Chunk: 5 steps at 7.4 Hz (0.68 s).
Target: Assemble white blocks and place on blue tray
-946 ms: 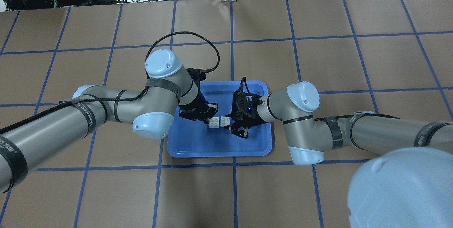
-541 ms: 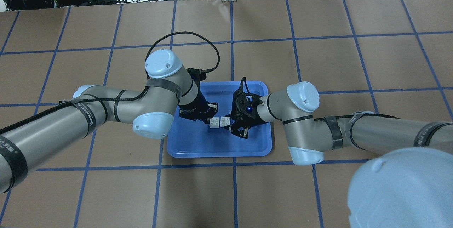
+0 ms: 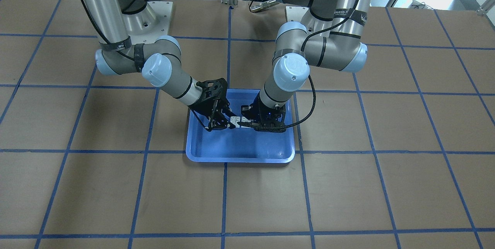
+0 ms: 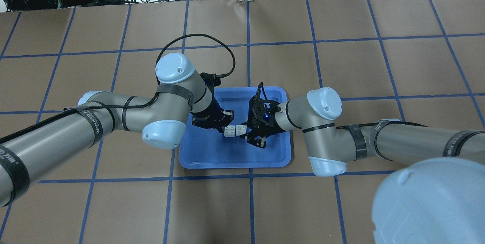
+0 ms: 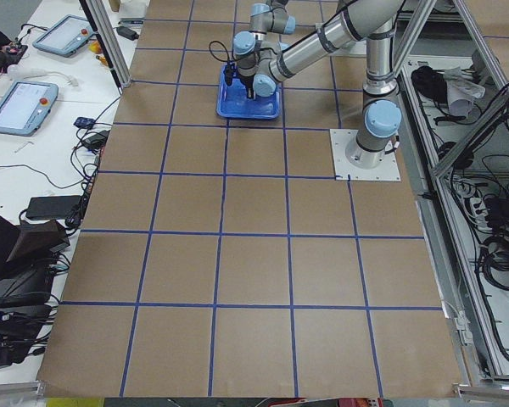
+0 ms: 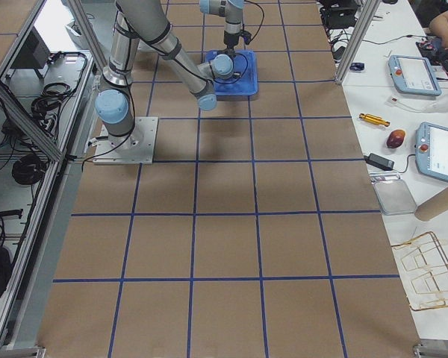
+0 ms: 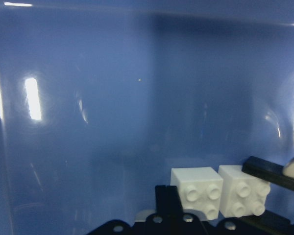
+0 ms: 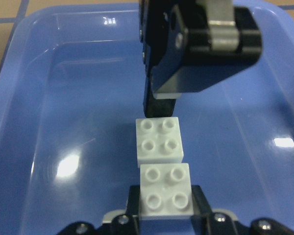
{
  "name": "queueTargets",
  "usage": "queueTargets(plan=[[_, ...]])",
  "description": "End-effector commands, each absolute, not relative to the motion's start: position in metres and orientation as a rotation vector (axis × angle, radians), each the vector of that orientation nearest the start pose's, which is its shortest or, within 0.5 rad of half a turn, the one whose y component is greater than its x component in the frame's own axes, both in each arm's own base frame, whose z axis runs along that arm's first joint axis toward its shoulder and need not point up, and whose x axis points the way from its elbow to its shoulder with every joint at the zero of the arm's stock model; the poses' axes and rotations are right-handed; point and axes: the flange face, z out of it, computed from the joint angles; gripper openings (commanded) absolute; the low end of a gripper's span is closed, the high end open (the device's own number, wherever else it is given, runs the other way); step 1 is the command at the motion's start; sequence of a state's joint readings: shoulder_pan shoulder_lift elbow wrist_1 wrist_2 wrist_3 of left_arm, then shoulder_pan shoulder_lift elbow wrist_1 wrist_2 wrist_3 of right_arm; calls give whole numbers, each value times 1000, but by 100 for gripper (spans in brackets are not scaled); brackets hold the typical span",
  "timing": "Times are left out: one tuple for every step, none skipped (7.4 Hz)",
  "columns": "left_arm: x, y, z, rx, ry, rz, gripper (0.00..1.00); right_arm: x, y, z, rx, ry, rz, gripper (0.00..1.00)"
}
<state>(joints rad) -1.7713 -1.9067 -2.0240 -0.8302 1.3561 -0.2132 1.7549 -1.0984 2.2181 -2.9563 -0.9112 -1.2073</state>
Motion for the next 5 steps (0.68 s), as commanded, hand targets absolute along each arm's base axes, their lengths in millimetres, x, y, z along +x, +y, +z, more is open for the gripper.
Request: queueTargets(plan=[[-253,-470,183,-29,3338,154,0,279,-438,138,-1745,1925,-733,8],[-253,-470,183,-29,3338,154,0,279,-438,138,-1736,1933,-729,9],[-253,-470,183,-29,3338,152,0,279,-438,138,-1735,1935,-726,10],[-254,-470,183,-29,3340,152,0,279,-438,138,-1734,1936,-724,25],[-253,-470,183,-29,3338,152,0,279,-437,137,-1722,1945,-716,28]])
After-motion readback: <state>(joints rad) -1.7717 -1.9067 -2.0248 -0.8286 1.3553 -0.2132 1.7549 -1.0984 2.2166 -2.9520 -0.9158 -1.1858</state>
